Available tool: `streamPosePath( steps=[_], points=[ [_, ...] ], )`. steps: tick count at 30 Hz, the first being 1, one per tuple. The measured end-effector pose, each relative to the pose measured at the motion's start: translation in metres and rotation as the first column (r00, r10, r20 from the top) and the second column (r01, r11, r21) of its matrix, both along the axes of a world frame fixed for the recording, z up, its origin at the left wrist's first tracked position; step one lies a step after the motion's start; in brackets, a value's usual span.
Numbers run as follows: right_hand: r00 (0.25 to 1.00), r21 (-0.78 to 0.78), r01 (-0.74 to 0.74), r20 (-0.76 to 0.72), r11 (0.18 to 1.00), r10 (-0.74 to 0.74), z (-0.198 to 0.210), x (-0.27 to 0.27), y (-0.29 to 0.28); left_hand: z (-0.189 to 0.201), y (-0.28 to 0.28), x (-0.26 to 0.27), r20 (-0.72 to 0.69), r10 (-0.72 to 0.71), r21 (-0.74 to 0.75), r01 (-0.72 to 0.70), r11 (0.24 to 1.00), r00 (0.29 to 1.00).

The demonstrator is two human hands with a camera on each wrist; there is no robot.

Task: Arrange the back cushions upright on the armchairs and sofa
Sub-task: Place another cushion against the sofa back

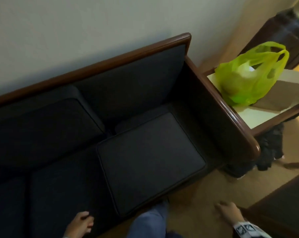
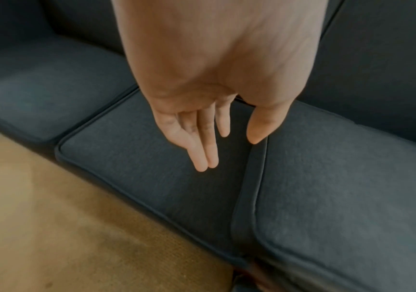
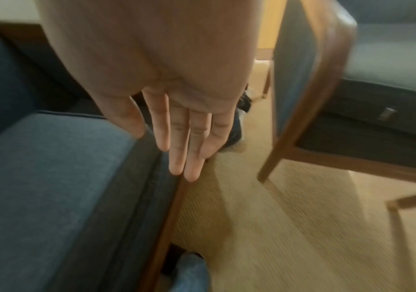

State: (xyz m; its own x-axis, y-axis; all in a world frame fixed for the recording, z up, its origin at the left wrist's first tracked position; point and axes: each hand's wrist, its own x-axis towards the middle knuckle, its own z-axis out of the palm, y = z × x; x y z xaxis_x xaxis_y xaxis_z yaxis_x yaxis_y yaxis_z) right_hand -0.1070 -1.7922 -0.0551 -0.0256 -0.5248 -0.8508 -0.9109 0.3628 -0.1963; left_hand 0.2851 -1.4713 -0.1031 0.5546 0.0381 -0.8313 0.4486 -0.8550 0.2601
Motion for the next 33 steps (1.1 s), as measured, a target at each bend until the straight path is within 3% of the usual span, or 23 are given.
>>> streamPosePath(
  steps=[3,5,9,13,16,19,22,25,29,33],
  points=[
    [0.997,-0.009,0.073,0.033,0.997,-0.073,-0.013,0.041,-0.066,0.004,-0.035,0.014,-0.039,0.025,-0.005,-0.025,1.0,0.999],
    [0.991,-0.069,0.108,0.083,0.992,-0.102,-0.024,0.076,-0.105,0.001,-0.064,0.028,0.003,-0.052,-0.043,0.052,0.998,0.999],
    [0.94,0.003,0.263,0.225,0.965,-0.256,-0.044,0.144,-0.161,-0.004,-0.114,0.06,0.098,-0.132,-0.047,0.137,0.989,0.986],
    [0.958,-0.068,0.195,0.227,0.978,-0.175,-0.082,0.203,-0.209,-0.013,-0.168,0.082,0.246,-0.116,0.01,0.117,0.993,0.962],
    [0.975,-0.214,0.086,0.219,0.973,-0.038,-0.109,0.233,-0.234,-0.037,-0.193,0.096,0.29,-0.025,0.012,0.022,1.0,0.957],
    [0.978,-0.237,0.019,0.205,0.971,0.031,-0.128,0.264,-0.256,-0.067,-0.204,0.113,0.269,0.075,0.011,-0.081,0.997,0.96],
    [0.976,-0.162,0.029,0.217,0.986,0.008,-0.149,0.278,-0.268,-0.088,-0.212,0.114,0.161,0.114,0.008,-0.117,0.993,0.98],
    [0.965,-0.063,0.087,0.255,0.994,-0.068,-0.159,0.289,-0.264,-0.09,-0.21,0.109,0.143,0.134,-0.003,-0.135,0.991,0.981],
    [0.952,-0.052,0.144,0.281,0.988,-0.124,-0.146,0.283,-0.249,-0.078,-0.198,0.097,0.094,0.449,-0.186,-0.428,0.885,0.888],
    [0.916,0.007,0.261,0.314,0.965,-0.25,-0.125,0.256,-0.239,-0.069,-0.186,0.086,0.032,0.559,-0.217,-0.54,0.813,0.828]
  ],
)
